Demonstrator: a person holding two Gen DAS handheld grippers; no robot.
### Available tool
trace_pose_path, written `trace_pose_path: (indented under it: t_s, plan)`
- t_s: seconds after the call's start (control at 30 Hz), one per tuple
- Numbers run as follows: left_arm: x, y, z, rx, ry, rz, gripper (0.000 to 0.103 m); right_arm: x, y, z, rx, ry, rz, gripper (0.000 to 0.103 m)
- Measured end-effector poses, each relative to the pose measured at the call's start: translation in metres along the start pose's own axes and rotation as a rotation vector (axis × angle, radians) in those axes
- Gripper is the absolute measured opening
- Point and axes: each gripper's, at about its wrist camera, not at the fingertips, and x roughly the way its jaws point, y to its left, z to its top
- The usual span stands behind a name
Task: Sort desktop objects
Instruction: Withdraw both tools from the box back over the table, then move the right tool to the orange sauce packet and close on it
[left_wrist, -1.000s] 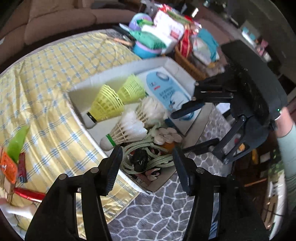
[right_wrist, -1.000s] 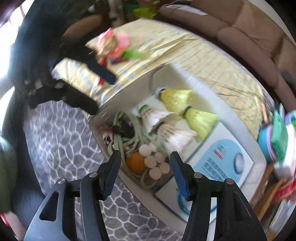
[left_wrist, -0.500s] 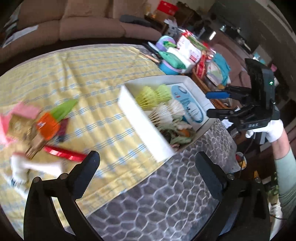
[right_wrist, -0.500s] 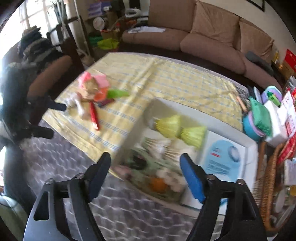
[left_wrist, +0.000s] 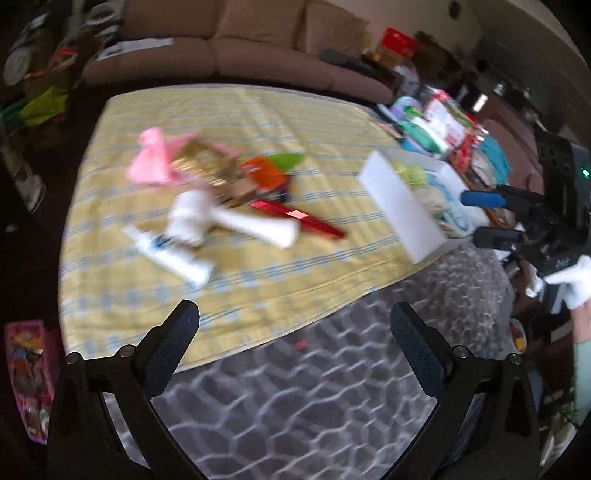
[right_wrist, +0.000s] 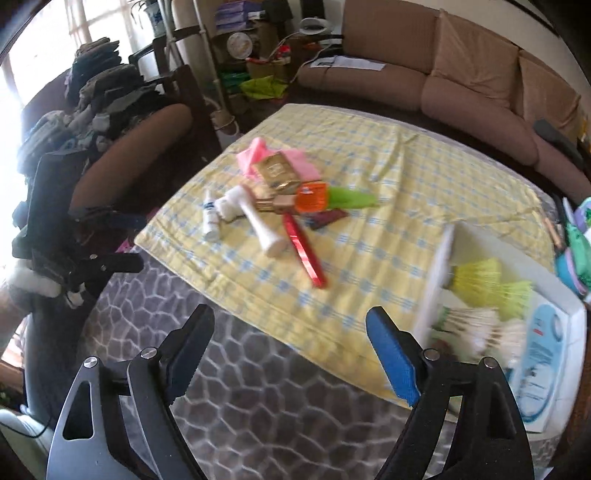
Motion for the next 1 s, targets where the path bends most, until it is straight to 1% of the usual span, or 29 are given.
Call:
trace_pose_path:
  t_s: [0.13, 0.33, 0.5, 0.57, 0.63, 0.7, 0.73, 0.83, 1.0]
  plan:
    - [-0.007, 0.035, -0.013, -0.057, -0.015, 0.031, 0.103, 0.024, 0.019, 0.004, -0.005, 0.004, 0.004, 0.086]
    - [-0.008, 0.072, -0.022, -0.117, -0.029, 0.063, 0.103, 0.055, 0.022, 0.009, 0.055, 0.01, 0.03, 0.086]
    - [0.004, 0.095, -0.018, -0.2, -0.04, 0.037, 0.103, 0.065, 0.025, 0.014, 0.103, -0.078, 0.065, 0.085]
    - [0.01, 0.105, -0.014, -0.245, -0.049, 0.015, 0.103, 0.07, 0.026, 0.015, 0.11, -0.093, 0.037, 0.085]
    - [0.017, 0.113, -0.009, -0.284, -0.056, 0.004, 0.103, 0.074, 0.022, 0.016, 0.104, -0.102, -0.018, 0.084]
    - [0.024, 0.117, -0.002, -0.306, -0.06, -0.002, 0.103, 0.082, 0.014, 0.015, 0.113, -0.096, -0.053, 0.084]
    - [0.029, 0.116, 0.002, -0.305, -0.06, -0.007, 0.103, 0.085, 0.007, 0.014, 0.129, -0.091, -0.064, 0.084]
    - [0.042, 0.11, 0.012, -0.278, -0.046, -0.007, 0.103, 0.09, -0.009, 0.012, 0.172, -0.092, -0.06, 0.083]
    - [0.059, 0.101, 0.026, -0.224, -0.04, 0.034, 0.103, 0.087, -0.024, 0.019, 0.197, -0.115, -0.05, 0.083]
